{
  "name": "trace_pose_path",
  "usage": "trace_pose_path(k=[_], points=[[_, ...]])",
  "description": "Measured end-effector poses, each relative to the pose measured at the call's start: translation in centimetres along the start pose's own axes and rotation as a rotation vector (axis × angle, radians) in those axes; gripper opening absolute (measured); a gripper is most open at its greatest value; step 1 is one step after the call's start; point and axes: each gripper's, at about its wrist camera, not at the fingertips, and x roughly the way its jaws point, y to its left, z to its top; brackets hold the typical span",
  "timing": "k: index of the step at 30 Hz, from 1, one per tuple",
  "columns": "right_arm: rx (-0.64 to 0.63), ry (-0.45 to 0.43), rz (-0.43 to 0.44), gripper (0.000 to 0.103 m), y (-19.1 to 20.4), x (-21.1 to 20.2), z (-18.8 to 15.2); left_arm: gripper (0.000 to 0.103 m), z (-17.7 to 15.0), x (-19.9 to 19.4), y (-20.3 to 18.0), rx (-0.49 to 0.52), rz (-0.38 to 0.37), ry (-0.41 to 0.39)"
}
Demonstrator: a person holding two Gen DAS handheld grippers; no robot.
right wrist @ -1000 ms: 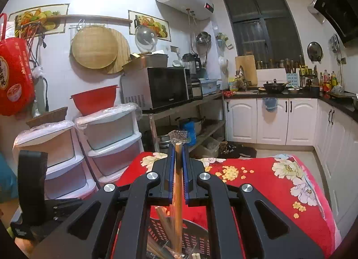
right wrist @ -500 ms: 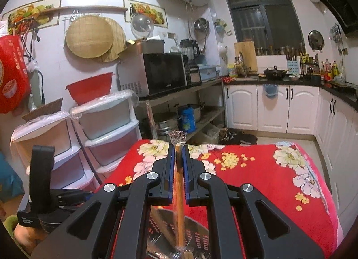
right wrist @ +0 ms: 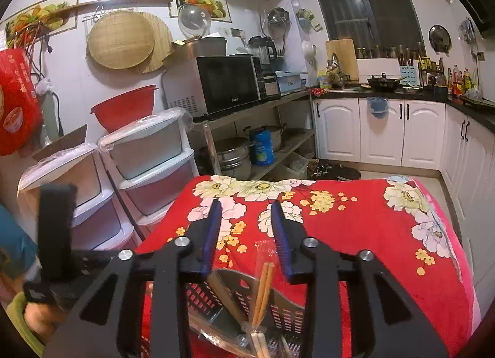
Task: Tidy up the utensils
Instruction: 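Open the left tool over the caddy while the right tool opens, releasing both packs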
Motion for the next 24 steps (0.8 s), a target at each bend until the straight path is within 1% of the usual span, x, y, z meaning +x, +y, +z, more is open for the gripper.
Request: trace_pose_path(k=[4, 6, 10, 12, 15, 21, 22, 24], points=[[-0.007, -0.002, 0.004, 0.044, 0.0, -1.0, 0.0, 0.000, 1.7, -3.0, -0.7, -0.015, -0.021, -0.091], [-0.018, -0.009, 0.000, 0.053, 0.1, -1.7, 0.2, 0.000, 2.6, -4.4, -1.1, -0.018, -0.031, -0.131], [-0.045, -0.040, -0.002, 0.064, 0.6, -3.8, 0.3, 0.000, 4.1, -7.4, -2.1, -0.025, -0.036, -0.220], [-0.060, -0.058, -0.005, 0.071, 0.9, -4.9, 0.3, 0.000, 4.9, -8.8, -2.4, -0.032, -0.037, -0.258], [-0.085, -0.068, -0.006, 0.073, 1.4, -6.4, 0.1, 0.000, 5.9, -10.1, -2.8, -0.045, -0.030, -0.302], [-0.124, -0.054, 0.011, 0.074, 2.1, -9.3, -1.1, 0.000, 8.1, -12.0, -3.5, -0.059, -0.029, -0.361], [-0.124, -0.057, 0.019, 0.075, 2.1, -10.0, -1.5, 0.000, 8.3, -12.2, -3.7, -0.058, -0.032, -0.367], [-0.127, -0.062, 0.009, 0.082, 2.0, -11.4, -2.7, 0.000, 8.6, -12.3, -4.3, -0.047, -0.028, -0.376]])
